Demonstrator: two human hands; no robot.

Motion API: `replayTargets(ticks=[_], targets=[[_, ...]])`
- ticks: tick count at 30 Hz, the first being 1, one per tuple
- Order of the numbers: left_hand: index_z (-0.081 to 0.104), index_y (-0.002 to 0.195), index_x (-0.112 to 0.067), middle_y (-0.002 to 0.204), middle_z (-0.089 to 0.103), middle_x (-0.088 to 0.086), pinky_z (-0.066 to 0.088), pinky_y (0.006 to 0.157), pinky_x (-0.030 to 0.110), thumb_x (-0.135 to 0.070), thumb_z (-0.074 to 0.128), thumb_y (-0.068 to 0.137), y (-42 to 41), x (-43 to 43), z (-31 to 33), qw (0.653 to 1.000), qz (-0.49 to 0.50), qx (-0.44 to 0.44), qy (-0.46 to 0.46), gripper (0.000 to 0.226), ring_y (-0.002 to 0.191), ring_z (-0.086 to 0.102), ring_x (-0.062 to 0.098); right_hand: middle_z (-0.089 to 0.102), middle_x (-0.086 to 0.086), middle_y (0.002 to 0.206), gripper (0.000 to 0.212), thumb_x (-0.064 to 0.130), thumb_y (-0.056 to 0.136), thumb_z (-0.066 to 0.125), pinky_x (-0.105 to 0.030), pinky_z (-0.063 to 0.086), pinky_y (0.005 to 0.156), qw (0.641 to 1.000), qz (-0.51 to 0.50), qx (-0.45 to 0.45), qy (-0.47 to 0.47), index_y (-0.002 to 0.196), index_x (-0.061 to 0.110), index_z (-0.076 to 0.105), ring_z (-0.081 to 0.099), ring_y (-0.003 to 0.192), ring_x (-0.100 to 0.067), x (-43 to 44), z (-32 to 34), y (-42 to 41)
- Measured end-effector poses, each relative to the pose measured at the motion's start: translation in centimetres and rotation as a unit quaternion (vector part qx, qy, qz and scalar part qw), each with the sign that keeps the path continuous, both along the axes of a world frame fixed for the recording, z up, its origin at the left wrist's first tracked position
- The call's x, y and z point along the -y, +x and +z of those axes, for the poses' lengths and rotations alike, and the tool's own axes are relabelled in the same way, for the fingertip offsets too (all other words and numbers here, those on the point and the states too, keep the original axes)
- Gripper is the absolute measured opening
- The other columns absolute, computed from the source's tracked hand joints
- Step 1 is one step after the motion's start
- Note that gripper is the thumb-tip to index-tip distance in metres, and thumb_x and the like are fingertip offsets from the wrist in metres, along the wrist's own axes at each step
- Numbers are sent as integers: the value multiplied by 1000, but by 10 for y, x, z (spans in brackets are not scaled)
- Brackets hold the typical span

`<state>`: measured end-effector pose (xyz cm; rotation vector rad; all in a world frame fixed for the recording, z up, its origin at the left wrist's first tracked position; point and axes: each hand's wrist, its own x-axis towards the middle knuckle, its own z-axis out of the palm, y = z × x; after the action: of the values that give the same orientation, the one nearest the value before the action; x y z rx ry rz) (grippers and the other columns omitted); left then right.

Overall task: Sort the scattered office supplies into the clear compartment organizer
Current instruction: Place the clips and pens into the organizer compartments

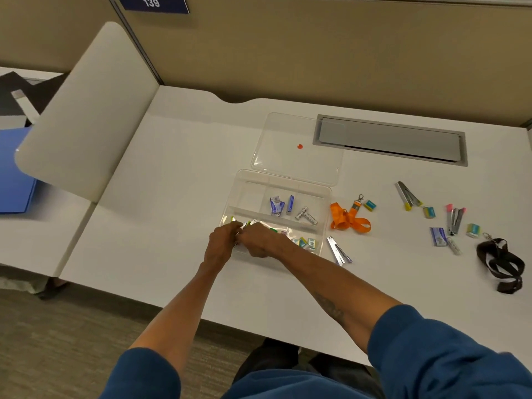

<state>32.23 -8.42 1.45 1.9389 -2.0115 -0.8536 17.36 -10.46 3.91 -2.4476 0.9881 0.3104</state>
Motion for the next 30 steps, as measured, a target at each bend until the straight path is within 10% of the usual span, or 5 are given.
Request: replayTargets(ticks=[30], targets=[[63,114,-22,107,66,-2,49,81,30,-26,50,98,-228,3,19,981,-96,-61,-155,21,96,60,16,65,-14,106,26,0,81,52,-42,46,87,821,-517,212,-119,102,6,66,58,99,-33,-35,-13,-255]])
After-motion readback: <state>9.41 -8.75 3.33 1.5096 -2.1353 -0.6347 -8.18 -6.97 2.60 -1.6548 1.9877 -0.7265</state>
